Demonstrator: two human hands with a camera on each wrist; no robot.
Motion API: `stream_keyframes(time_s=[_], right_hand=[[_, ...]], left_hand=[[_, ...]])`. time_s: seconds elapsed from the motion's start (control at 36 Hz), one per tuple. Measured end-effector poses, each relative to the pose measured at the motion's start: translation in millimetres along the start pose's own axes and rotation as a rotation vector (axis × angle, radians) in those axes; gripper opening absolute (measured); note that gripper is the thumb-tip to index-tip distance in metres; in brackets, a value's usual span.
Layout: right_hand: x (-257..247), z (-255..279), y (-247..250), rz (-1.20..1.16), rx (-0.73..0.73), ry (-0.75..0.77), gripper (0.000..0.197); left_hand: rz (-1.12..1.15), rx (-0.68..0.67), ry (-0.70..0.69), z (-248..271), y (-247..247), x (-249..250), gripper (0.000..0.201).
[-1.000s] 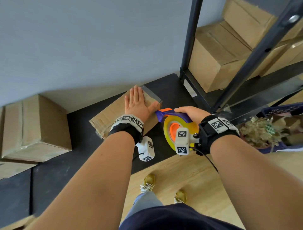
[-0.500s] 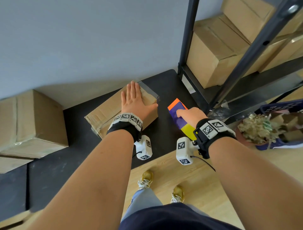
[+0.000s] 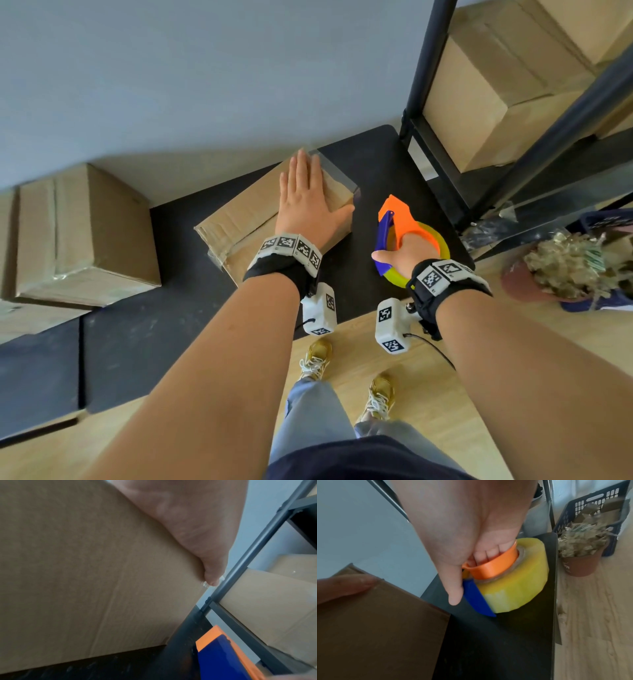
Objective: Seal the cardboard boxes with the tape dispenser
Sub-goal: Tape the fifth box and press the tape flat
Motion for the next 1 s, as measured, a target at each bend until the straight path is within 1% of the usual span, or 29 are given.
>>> stream_keyframes(time_s=[0.08, 0.14, 0.19, 0.22, 0.25, 0.28, 0.33, 0.36, 0.44, 0.56, 0.67, 0.75, 0.86, 0.94, 1.0], right_hand=[[-3, -4, -5, 0.017, -0.028, 0.036, 0.046], [-7, -5, -5, -0.018, -0.026, 0.081, 0.034], [-6, -2, 0, -0.02, -0.022, 0.09, 0.028], [-6, -1, 6, -0.014, -0.008, 0.094, 0.026], [-7, 1, 12, -0.016, 0.023, 0.108, 0.018], [-7, 2, 21, -0.02, 0.066, 0.116, 0.016], [-4, 9, 39, -0.048, 0.149, 0.091, 0.026], [-5, 12, 46, -0.068, 0.183, 0.095, 0.028], [-15, 19, 65, -0.116, 0.248, 0.154, 0.027], [-36, 31, 82, -0.167, 0.279, 0.247, 0.027], [-53, 43, 87, -0.215, 0.277, 0.317, 0.031], [-66, 52, 85, -0.224, 0.267, 0.374, 0.035], [-82, 60, 77, -0.216, 0.236, 0.436, 0.04], [-90, 63, 73, -0.215, 0.23, 0.446, 0.046], [-94, 63, 72, -0.229, 0.234, 0.447, 0.052]], left_hand=[[0.073, 0.049, 0.055, 1, 6, -6, 0.098], [0.051, 0.092, 0.056, 2, 10, -6, 0.089], [0.028, 0.128, 0.037, 5, 15, -3, 0.079], [0.028, 0.136, 0.031, 6, 17, -2, 0.076], [0.032, 0.139, 0.025, 8, 18, -1, 0.073], [0.037, 0.137, 0.018, 9, 19, 0, 0.071], [0.056, 0.12, 0.008, 13, 20, 0, 0.068], [0.063, 0.112, 0.003, 15, 20, 0, 0.066], [0.04, 0.085, -0.023, 22, 21, 0, 0.064], [-0.092, 0.061, -0.071, 33, 22, 3, 0.066], [-0.216, 0.072, -0.087, 46, 31, 4, 0.059], [-0.288, 0.039, -0.094, 57, 32, -1, 0.063], [-0.271, -0.059, -0.097, 71, 27, -11, 0.076], [-0.251, -0.127, -0.088, 81, 24, -21, 0.087], [-0.241, -0.148, -0.105, 85, 23, -27, 0.091]])
Point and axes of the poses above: each hand's wrist, its own z-axis away from the middle knuckle, its own y-axis out of the back of the hand, x = y × z, the point moved 10 cm from there along -z, towards the middle knuckle, and after that the axes turned 13 degrees about y, right-handed, at the moved point
